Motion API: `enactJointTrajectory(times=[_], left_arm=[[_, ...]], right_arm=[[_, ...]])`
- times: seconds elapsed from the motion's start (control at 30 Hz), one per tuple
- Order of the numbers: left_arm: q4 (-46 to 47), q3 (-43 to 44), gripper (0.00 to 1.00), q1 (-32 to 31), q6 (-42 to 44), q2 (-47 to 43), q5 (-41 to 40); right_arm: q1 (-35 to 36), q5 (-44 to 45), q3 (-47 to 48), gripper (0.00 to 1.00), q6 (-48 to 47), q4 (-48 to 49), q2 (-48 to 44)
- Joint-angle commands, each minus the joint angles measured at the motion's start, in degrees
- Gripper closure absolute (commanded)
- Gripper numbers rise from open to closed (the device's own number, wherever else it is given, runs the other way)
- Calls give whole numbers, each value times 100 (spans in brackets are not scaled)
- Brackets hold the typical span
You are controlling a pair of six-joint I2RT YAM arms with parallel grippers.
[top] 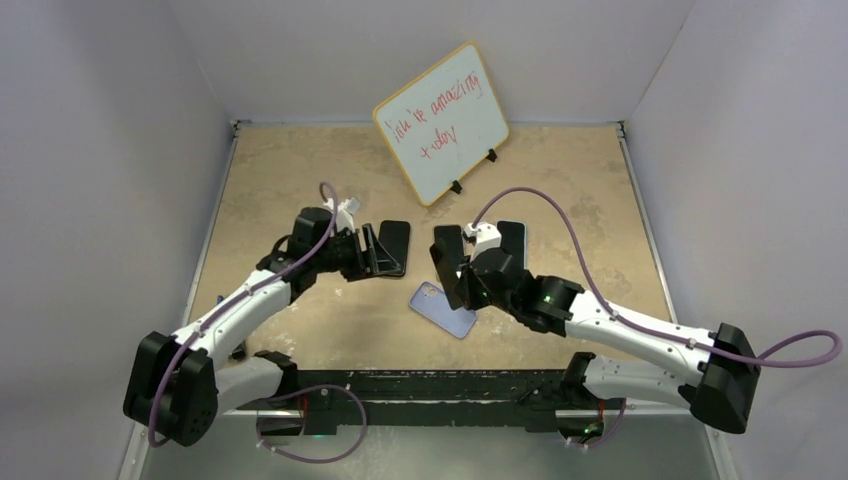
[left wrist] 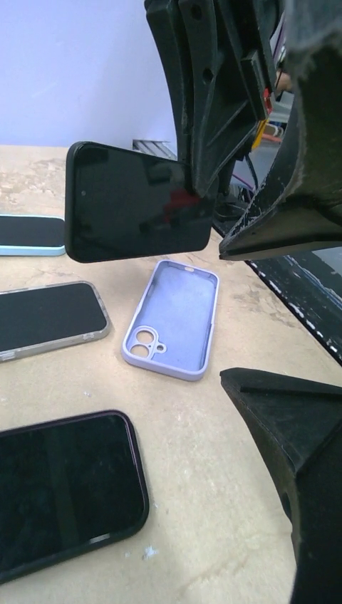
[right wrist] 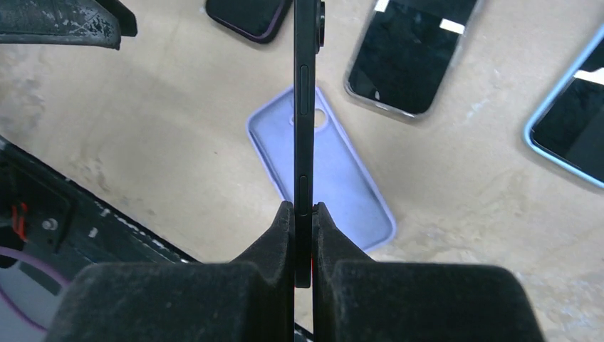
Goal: Put the phone into the phone case
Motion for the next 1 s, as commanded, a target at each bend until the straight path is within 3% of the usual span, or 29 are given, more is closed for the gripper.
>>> enactJointTrajectory(times=[0.0, 0.33, 0.7, 0.97], left_arm=[[382, -137, 43, -668, -379, 104, -1173], [902, -177, 53, -1738, -694, 1157, -2152], [971, -54, 66, -2163, -529, 1853, -2562], [466, 336, 76, -2574, -216, 2247, -3392]], right_arm=[[7, 334, -123, 100, -96, -217, -445], [10, 403, -591, 100, 259, -31, -1041], [9, 439, -823, 100, 400, -28, -1357], [5, 204, -908, 100, 411, 143, -1388]])
